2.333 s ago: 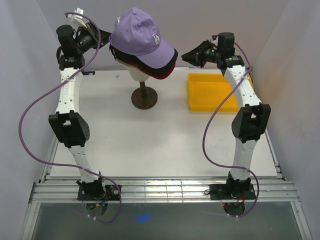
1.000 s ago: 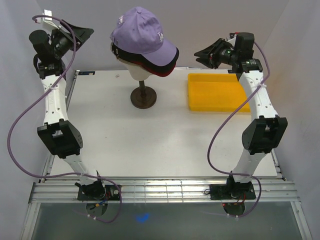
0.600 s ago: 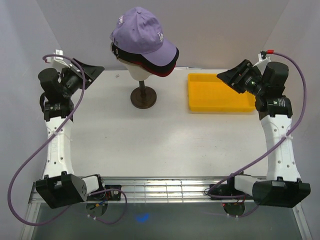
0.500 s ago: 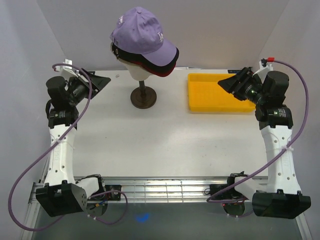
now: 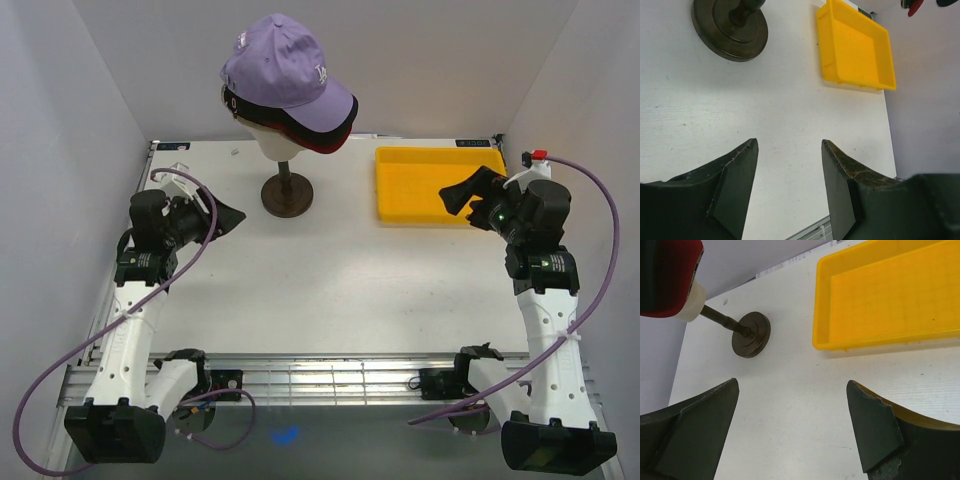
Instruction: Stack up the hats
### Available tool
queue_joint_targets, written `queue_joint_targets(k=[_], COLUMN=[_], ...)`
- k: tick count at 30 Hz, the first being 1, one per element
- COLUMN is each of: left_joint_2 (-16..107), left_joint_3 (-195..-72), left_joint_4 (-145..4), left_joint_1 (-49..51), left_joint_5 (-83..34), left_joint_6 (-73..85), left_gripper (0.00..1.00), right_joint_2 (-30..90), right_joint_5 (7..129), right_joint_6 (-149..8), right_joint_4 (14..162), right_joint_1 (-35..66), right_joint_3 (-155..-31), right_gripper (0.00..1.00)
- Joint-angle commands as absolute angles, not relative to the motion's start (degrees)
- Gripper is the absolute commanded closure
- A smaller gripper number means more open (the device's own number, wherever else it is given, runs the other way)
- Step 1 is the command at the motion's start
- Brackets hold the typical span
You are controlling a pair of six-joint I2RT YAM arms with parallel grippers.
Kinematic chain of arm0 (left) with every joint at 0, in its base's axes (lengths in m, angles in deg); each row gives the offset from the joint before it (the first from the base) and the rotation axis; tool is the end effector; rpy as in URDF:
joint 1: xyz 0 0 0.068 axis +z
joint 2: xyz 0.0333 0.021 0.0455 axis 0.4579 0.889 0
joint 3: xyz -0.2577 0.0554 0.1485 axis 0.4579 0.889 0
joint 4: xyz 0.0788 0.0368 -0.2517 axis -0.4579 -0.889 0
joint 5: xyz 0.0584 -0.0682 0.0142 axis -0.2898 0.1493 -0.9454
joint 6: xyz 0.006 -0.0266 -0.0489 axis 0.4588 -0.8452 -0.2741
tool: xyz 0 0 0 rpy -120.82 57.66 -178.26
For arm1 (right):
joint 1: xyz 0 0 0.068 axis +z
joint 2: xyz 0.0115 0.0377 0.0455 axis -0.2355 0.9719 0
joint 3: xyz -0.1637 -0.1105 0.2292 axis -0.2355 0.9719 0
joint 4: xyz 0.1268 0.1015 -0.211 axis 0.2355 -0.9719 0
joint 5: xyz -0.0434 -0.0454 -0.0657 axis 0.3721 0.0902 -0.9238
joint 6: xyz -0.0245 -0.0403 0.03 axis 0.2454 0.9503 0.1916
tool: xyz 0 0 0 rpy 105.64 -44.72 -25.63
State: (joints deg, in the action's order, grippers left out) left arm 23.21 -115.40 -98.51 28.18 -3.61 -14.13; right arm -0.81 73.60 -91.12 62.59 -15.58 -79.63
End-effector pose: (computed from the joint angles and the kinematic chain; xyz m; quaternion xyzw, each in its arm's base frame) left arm 0.1918 -0.0156 0.3669 -0.1033 0.8223 -0.3440 0.4414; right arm 0.1724 0.0031 0.4223 0.1271 0.7779 0.2243 0.5730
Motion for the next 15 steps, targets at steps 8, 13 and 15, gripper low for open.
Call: queue_joint_targets(k=[8,13,15], left_joint_2=[22.12,22.73,22.64], left_joint_3=[-116.4,-116.84,-116.75], left_joint_4=[-102.24,-102.24,-102.15], left_joint_1=[23.74,23.47,23.47], left_joint_5=[-7.73,-7.38,-7.29], left_joint_6=[-8.4,-8.58,-8.58], left_gripper=[0.36,0.36,0.36], right_joint_2=[-2.57,-2.22,-1.43], right_joint_5=[75.61,71.31,70.34], right_joint_6=[-88.81,-90.3,-90.66], right_joint_4=[69.74,67.02,65.09], right_joint_1=[-15.47,-15.47,-15.47], right_joint_3=[-76.48,-77.36,-78.14], right_gripper=[0.07,0.11,0.11])
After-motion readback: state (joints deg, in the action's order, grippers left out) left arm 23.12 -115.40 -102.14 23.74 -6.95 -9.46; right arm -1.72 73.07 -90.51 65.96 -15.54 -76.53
